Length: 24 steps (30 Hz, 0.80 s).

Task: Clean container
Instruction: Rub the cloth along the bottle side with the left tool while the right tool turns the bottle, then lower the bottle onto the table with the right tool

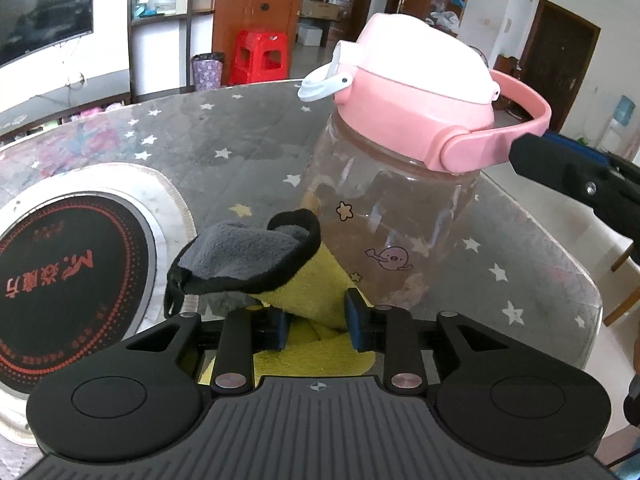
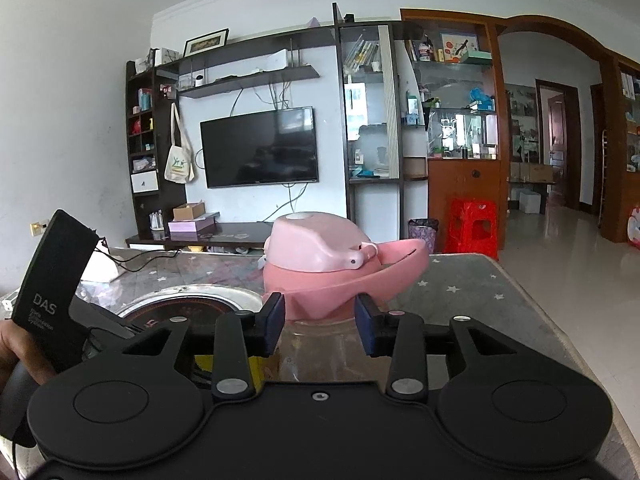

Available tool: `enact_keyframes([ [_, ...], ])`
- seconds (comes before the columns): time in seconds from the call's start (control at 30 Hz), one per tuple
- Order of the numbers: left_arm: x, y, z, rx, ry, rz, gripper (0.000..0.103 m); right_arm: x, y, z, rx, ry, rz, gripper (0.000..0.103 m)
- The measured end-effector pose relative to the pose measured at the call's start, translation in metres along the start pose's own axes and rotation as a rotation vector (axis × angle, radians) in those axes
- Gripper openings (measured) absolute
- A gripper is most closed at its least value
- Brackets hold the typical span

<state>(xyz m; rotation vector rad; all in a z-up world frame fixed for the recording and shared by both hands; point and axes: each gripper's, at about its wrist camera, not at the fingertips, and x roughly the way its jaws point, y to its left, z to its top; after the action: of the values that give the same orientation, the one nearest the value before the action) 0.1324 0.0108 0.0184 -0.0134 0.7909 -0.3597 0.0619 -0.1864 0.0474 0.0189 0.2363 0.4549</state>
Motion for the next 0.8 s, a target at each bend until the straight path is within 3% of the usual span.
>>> enact_keyframes([
  [0.47,-0.037,-0.001,0.009,-0.008,-0.066,0.028,0.05,0.004,0.01,0.021,-0.085,-0.053,0.046,0.046],
  [0.8,-0.057,-0.006,0.013,0.003,-0.11,0.046,0.055,0.008,0.018,0.031,-0.095,-0.045,0.074,0.047],
])
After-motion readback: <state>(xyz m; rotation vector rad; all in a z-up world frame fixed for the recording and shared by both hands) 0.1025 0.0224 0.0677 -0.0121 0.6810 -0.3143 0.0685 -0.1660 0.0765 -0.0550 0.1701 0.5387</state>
